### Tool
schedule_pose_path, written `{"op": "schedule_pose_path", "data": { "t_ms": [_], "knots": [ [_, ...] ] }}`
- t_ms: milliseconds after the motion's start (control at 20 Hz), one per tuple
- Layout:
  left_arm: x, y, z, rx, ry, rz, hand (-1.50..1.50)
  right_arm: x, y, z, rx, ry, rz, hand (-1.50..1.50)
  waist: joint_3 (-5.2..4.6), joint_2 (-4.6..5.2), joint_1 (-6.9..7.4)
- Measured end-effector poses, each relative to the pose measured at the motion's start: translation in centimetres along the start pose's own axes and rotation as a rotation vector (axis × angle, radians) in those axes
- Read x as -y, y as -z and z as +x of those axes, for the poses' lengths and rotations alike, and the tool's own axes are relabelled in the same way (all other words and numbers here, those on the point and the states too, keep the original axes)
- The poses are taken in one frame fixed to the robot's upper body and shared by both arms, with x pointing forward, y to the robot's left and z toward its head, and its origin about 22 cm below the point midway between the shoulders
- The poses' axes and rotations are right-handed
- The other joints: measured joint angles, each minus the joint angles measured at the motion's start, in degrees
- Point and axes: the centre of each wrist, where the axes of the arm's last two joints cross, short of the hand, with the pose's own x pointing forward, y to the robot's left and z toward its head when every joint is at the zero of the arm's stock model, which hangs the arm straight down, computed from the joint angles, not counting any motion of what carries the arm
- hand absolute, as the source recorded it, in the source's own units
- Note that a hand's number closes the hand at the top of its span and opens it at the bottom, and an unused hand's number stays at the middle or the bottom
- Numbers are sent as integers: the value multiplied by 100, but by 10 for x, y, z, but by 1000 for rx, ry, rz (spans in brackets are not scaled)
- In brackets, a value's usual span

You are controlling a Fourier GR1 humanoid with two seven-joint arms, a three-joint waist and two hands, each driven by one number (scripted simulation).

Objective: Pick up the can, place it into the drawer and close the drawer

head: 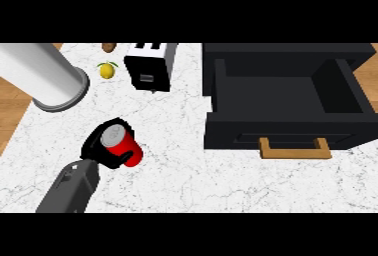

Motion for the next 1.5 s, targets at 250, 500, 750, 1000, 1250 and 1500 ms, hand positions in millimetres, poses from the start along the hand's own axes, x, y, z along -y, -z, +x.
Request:
{"op": "schedule_pose_path", "data": {
  "t_ms": [250, 500, 750, 1000, 1250, 1500],
  "knots": [
    [20, 15, 2, 146, -34, 240, 150, 0, -3, 3, 2, -4, -7, -150, 3, -15, 17],
    [47, 32, 32, 220, -7, 289, 150, -1, -6, 4, 0, 1, -7, -150, 5, -27, 22],
    [80, 40, 68, 265, 46, 290, 150, -4, -8, 6, 1, 7, -8, -150, 3, -22, -2],
    [116, 45, 111, 287, 80, 284, 150, -12, -8, 15, 6, 9, -9, -150, 0, -6, -28],
    [152, 56, 151, 299, 104, 280, 150, -9, -3, 14, 3, 13, -10, -150, -2, 6, -48],
    [176, 70, 172, 315, 135, 275, 150, -15, 1, 14, 1, 14, -10, -150, -2, 20, -74]
  ]
}}
